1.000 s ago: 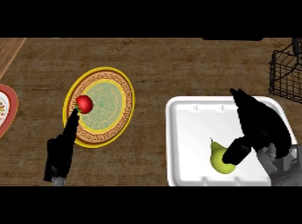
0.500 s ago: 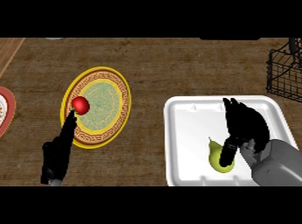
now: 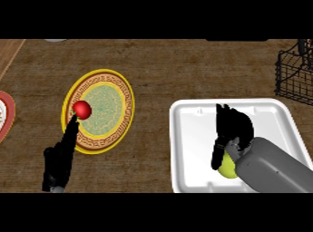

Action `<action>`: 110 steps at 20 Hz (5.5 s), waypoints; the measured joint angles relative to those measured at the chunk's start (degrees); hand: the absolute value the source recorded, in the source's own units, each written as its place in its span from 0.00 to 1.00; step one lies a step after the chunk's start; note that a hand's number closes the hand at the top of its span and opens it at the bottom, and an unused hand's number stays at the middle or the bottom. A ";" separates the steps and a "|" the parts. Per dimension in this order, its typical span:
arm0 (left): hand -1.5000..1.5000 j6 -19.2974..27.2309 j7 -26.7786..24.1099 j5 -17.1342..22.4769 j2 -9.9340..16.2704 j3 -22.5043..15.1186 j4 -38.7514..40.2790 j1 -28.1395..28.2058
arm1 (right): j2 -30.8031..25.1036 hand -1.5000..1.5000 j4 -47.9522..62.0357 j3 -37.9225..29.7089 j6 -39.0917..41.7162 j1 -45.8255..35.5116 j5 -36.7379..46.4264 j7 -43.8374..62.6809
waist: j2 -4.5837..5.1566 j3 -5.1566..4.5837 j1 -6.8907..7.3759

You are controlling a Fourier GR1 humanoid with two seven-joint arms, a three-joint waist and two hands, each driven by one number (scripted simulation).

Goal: Pick the pear from the tray and place it in the tiered basket

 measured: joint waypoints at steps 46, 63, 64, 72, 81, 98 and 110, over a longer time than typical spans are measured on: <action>0.50 -1.08 0.91 -2.43 -1.92 1.84 -0.40 0.90 | 5.19 1.00 13.51 -0.62 3.56 3.30 3.09 -4.87 | -0.87 -0.67 -0.27; 0.50 -0.35 0.49 -0.90 -0.79 5.20 -3.74 6.91 | -27.56 1.00 10.56 -25.46 -6.74 11.66 -5.45 -50.02 | -0.63 0.74 -6.94; 0.50 -0.18 0.45 -0.96 -0.80 5.26 -3.84 7.08 | -28.92 1.00 11.49 -28.38 -6.98 12.08 -7.80 -53.18 | -0.62 0.73 -7.10; 0.50 -0.55 0.03 -1.04 -1.00 5.29 -4.20 7.07 | -41.43 1.00 22.21 -50.38 -2.08 15.68 -22.69 -77.47 | -0.47 0.45 -6.38; 0.50 -3.43 0.59 -2.27 -1.87 3.96 -2.24 2.94 | -51.83 1.00 40.43 -62.11 6.85 17.85 -23.83 -95.61 | 0.23 0.17 -1.28; 0.50 -4.97 1.68 -5.31 -4.04 3.18 -0.27 -1.05 | -46.30 1.00 53.00 -53.73 6.50 -6.76 -11.02 -90.76 | 1.04 0.15 2.85; 0.50 -5.15 0.28 -6.27 -5.29 3.94 0.60 -1.08 | -37.09 1.00 61.96 -47.73 0.55 -17.55 0.24 -91.74 | 1.10 0.25 2.79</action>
